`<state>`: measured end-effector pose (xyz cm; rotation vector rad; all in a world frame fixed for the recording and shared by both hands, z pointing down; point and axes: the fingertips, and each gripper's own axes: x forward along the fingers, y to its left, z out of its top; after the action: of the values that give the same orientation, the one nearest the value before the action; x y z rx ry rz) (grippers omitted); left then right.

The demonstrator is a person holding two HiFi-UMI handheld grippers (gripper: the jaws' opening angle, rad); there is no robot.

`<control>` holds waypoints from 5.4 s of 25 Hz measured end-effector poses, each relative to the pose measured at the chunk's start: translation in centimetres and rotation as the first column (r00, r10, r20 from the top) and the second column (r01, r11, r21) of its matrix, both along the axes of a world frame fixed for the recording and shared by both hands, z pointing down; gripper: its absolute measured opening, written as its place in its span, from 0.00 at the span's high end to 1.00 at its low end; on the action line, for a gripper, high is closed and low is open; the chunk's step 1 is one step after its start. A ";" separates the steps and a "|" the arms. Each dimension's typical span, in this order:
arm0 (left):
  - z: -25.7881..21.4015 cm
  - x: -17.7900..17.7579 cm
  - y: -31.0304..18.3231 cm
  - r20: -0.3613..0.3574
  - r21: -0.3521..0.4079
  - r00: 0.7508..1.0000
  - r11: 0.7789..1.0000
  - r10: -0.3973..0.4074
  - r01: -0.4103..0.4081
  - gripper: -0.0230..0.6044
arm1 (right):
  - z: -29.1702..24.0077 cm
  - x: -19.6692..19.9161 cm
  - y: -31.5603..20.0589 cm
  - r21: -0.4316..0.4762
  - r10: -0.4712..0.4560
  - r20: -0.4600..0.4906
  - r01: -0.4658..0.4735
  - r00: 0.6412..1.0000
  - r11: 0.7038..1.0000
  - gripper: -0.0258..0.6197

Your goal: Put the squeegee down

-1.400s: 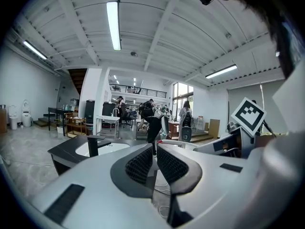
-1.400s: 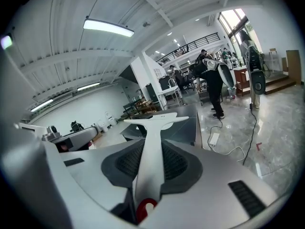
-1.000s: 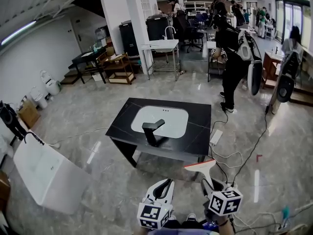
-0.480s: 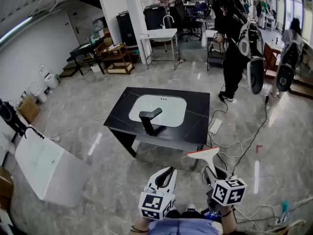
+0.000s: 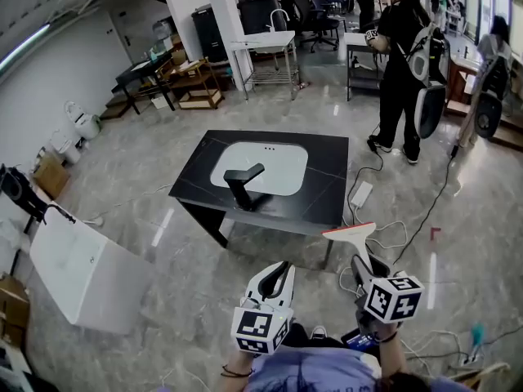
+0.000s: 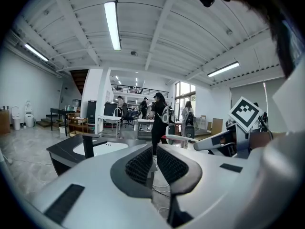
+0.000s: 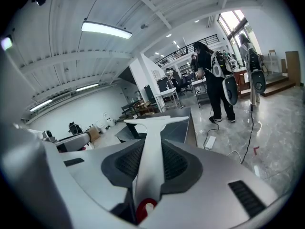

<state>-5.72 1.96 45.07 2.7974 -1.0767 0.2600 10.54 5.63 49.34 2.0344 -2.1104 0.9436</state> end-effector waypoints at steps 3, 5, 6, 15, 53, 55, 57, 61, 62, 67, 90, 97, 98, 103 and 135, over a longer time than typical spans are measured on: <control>0.7 0.0 0.0 0.011 -0.010 1.000 1.000 -0.007 0.007 0.90 | 0.3 1.7 -0.5 0.005 0.021 -0.001 -0.021 1.000 1.000 0.80; 1.0 -0.1 -0.6 0.018 -0.016 1.000 1.000 -0.018 0.018 0.90 | 0.2 2.8 -1.2 0.007 0.033 0.000 -0.033 0.999 0.999 0.80; 1.0 -0.2 -1.1 0.019 -0.019 1.000 1.000 -0.025 0.025 0.90 | 0.3 3.2 -1.7 0.006 0.038 0.001 -0.038 0.999 0.999 0.80; 3.0 0.6 -8.8 0.025 -0.052 1.000 0.998 -0.015 0.016 0.90 | 2.1 5.1 -7.9 -0.040 0.086 0.012 -0.085 0.996 0.996 0.80; 4.9 11.9 -35.6 0.034 -0.134 0.983 0.976 0.179 -0.173 0.90 | 6.2 16.1 -45.0 -0.165 -0.128 -0.231 0.090 0.965 0.982 0.80; 4.9 12.3 -35.7 0.036 -0.148 0.990 0.980 0.140 -0.133 0.90 | 7.6 16.8 -46.9 -0.186 -0.178 -0.242 0.135 0.954 0.973 0.80; 5.2 12.7 -35.7 0.044 -0.159 0.994 0.983 0.102 -0.094 0.90 | 9.0 17.2 -48.6 -0.205 -0.232 -0.273 0.179 0.934 0.962 0.80; 5.6 13.0 -36.1 0.073 -0.165 0.997 0.986 0.020 -0.007 0.90 | 12.2 16.9 -51.4 -0.241 -0.316 -0.301 0.249 0.900 0.938 0.80; 5.7 13.0 -36.1 0.076 -0.170 0.997 0.985 -0.002 0.015 0.90 | 13.1 16.9 -51.9 -0.252 -0.326 -0.294 0.256 0.899 0.933 0.80; 6.5 13.3 -35.8 0.111 -0.181 0.990 0.978 -0.087 0.107 0.90 | 17.2 17.4 -54.0 -0.284 -0.306 -0.198 0.245 0.931 0.927 0.80; 6.6 10.0 -35.4 0.154 -0.145 0.945 0.940 -0.288 0.310 0.90 | 20.4 16.1 -52.0 -0.345 -0.409 -0.239 0.316 0.881 0.884 0.53; 6.5 9.8 -34.8 0.163 -0.140 0.939 0.935 -0.302 0.325 0.90 | 14.3 16.3 -49.0 -0.195 -0.384 -0.143 0.354 0.912 0.914 0.53; 6.6 9.9 -34.8 0.163 -0.138 0.939 0.935 -0.303 0.326 0.90 | 13.2 16.2 -48.5 -0.170 -0.377 -0.127 0.354 0.917 0.920 0.53; 6.2 10.6 -34.4 0.155 -0.131 0.937 0.934 -0.311 0.332 0.90 | 8.2 15.9 -45.7 -0.058 -0.338 -0.078 0.334 0.938 0.941 0.62; 3.4 -2.3 -18.6 0.057 -0.054 0.970 0.970 -0.236 0.239 0.90 | -0.7 -7.0 -23.9 0.119 -0.396 0.060 0.387 0.916 0.914 0.82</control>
<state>-8.01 -16.62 48.44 2.5891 -1.3762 0.3309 3.56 -18.29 48.68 1.5341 -2.5273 0.8783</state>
